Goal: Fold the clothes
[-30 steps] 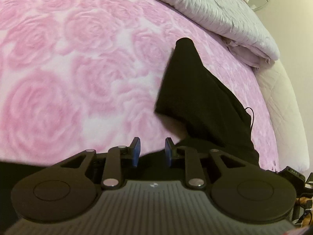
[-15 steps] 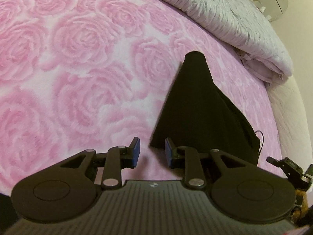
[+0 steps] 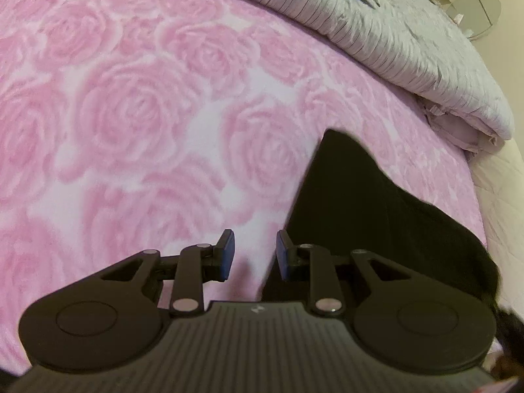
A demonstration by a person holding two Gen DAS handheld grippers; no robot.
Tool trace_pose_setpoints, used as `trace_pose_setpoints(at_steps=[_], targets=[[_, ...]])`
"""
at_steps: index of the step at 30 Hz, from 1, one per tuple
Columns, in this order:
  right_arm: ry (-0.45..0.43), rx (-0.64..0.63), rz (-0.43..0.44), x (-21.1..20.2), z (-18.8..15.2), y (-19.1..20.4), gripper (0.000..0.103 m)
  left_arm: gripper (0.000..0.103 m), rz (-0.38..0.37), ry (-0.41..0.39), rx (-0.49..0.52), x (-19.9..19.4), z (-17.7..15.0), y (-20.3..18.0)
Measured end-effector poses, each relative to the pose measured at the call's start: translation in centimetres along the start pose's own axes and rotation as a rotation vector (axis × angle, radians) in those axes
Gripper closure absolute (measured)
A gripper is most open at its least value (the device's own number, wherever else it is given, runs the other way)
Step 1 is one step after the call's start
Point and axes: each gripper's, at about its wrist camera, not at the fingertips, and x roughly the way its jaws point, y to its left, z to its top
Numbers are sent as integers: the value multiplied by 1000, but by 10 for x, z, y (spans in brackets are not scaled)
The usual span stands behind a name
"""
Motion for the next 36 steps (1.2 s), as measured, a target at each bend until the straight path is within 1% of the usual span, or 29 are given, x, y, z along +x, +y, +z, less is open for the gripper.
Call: trace_pose_setpoints(at_steps=[4,5,8,10,12,15,16,18,19,21,24,25,27,28,29,30,31,32,33,34,36], targets=[[46,27,-16,-54,-30,-21,76,81,-42,20,-17,21,18,-10],[99,62,-56,-51,-40,-34,76,81,-58,34,-26,28,22,-13],[178,259,-132,-40,-62,-72,75,79,-123,95,-77,51,29,-22],[176,271,-131,-39,-63,-73,75,76,-182,131,-124,63,30,-26],[173,283,-131,-38,-64,-74,75,76,-216,165,-170,76,33,-30],[169,302,-130,-36,-65,-76,75,74,-257,160,-201,92,50,-47],[168,308,-130,-35,-65,-76,75,71,-265,155,-201,98,59,-56],[165,320,-130,-34,-66,-77,75,66,-265,166,-188,112,76,-73],[164,327,-129,-33,-67,-78,75,64,-255,181,-173,120,84,-82],[161,339,-129,-32,-67,-79,75,63,-223,224,-131,140,96,-96],[158,340,-123,-32,-66,-77,75,63,-134,345,-112,175,93,-104],[157,337,-121,-32,-65,-76,75,64,-139,388,-108,183,86,-106],[155,333,-116,-32,-63,-73,75,66,-173,405,-38,182,71,-115],[154,331,-113,-32,-62,-72,75,91,-180,405,-7,176,65,-118],[153,329,-111,-32,-61,-71,75,100,-184,403,21,170,59,-121],[152,327,-108,-32,-60,-70,75,100,-200,359,38,154,55,-122],[151,325,-106,-32,-59,-69,75,101,-220,296,51,135,52,-123],[150,322,-103,-32,-58,-68,75,101,-253,211,74,105,49,-126],[149,320,-101,-32,-57,-66,75,101,-300,115,101,70,45,-130],[148,318,-98,-32,-56,-65,75,101,-339,6,160,28,37,-137],[146,314,-93,-32,-54,-63,75,101,-395,-218,321,-58,12,-153]])
